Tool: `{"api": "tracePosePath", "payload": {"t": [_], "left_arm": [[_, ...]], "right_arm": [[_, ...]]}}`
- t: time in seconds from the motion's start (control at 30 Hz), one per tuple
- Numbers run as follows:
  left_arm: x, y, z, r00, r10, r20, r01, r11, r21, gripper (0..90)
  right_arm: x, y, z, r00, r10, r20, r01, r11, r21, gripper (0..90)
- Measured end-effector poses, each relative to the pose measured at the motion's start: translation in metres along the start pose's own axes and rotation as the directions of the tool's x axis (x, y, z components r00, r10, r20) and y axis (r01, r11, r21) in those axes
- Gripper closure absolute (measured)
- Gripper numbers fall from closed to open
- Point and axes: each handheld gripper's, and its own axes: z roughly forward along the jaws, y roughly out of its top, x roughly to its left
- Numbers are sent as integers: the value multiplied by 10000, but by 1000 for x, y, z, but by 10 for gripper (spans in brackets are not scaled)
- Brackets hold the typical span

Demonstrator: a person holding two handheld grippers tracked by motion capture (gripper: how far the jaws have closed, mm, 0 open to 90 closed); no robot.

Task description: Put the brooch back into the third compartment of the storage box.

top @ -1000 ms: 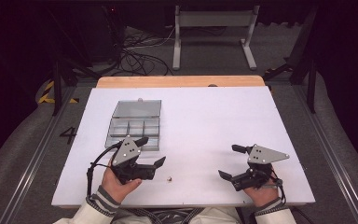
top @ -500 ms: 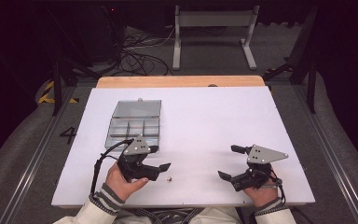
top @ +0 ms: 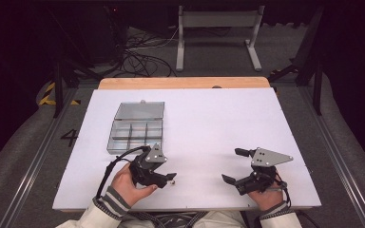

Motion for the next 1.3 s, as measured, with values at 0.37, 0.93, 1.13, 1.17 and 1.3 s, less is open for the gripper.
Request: {"api": "tracePosePath", "payload": {"t": [0.37, 0.93, 1.13, 1.17, 1.3], "left_arm": [[-3, 2, 17, 9982, 330, 500, -387, 9922, 1183, 419], [-6, 4, 35, 9951, 599, 790, -767, 9702, 2299, 469], [-7, 3, 41, 9928, 1005, 651, -1141, 9585, 2613, 479], [-7, 3, 41, 9930, 983, 660, -1123, 9583, 2626, 482], [-7, 3, 42, 9923, 1005, 727, -1163, 9573, 2645, 495]], "right_arm": [[0, 0, 1, 10000, 19, -44, -19, 10000, 13, 13], [0, -1, 2, 9999, 47, -111, -46, 10000, 53, 13], [0, -1, 2, 9999, 59, -149, -57, 9999, 136, 14], [0, -1, 2, 9999, 62, -144, -59, 9999, 143, 14], [0, -1, 2, 9999, 62, -139, -60, 9999, 146, 14]]}}
